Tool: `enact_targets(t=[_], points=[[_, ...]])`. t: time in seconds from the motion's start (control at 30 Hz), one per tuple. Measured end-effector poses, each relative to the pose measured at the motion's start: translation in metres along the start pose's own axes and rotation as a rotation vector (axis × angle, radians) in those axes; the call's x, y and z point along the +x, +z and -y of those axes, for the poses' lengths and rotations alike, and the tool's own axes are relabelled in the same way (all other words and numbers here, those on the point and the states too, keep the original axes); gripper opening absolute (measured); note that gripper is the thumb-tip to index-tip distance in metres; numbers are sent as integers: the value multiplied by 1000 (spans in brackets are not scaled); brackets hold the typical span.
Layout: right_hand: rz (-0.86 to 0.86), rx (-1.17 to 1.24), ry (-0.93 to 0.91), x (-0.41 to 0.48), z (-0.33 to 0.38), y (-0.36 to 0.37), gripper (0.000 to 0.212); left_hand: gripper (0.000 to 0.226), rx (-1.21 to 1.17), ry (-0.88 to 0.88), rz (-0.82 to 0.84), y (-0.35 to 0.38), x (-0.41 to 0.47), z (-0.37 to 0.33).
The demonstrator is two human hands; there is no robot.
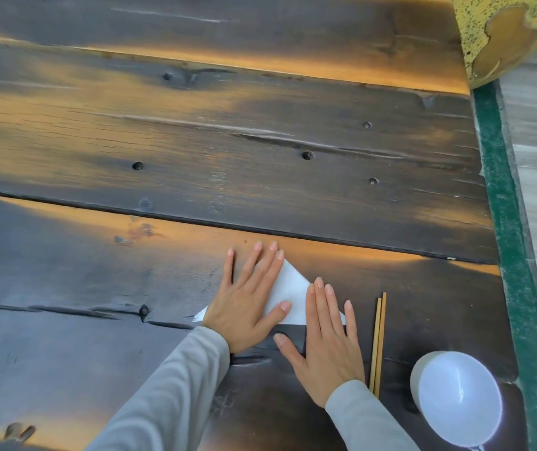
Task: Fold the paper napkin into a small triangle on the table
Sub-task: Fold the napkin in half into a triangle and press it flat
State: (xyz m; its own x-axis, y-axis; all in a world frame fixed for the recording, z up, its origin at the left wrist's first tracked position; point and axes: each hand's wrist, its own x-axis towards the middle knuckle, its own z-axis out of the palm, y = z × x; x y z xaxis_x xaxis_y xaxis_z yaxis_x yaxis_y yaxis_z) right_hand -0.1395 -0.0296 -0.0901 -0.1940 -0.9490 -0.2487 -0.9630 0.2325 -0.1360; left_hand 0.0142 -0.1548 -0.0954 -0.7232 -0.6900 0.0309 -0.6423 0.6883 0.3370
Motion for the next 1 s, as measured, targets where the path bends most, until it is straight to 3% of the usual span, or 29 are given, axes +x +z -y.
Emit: enact_targets(t=[0.13,0.27,0.37,0.5,0.63,0.73,0.8,1.0], points=[[-4,-8,5,-1,1,-1,93,58,-302,-193,-380,-7,-7,6],[4,-14,-3,0,1,-3,93,47,-747,-684,-764,-12,-5,11],[34,-1,9,-1,1,-5,93,48,-992,-830,-960,-17,-7,15],[25,164,8,-1,-4,-6,88,39,-1043,-781,-971,-22,-13,17],[-114,600,160,-5,-8,-20,75,29,-731,-629,-754,-22,-33,0],[-276,576,268,-2,-8,-29,59,30,-460,-270,-559,-15,-54,-24],[-284,551,299,5,-2,-38,53,34,-339,-131,-458,-10,-64,-38],[-100,504,378,18,4,-56,63,36,-240,-106,-290,-1,-72,-52]])
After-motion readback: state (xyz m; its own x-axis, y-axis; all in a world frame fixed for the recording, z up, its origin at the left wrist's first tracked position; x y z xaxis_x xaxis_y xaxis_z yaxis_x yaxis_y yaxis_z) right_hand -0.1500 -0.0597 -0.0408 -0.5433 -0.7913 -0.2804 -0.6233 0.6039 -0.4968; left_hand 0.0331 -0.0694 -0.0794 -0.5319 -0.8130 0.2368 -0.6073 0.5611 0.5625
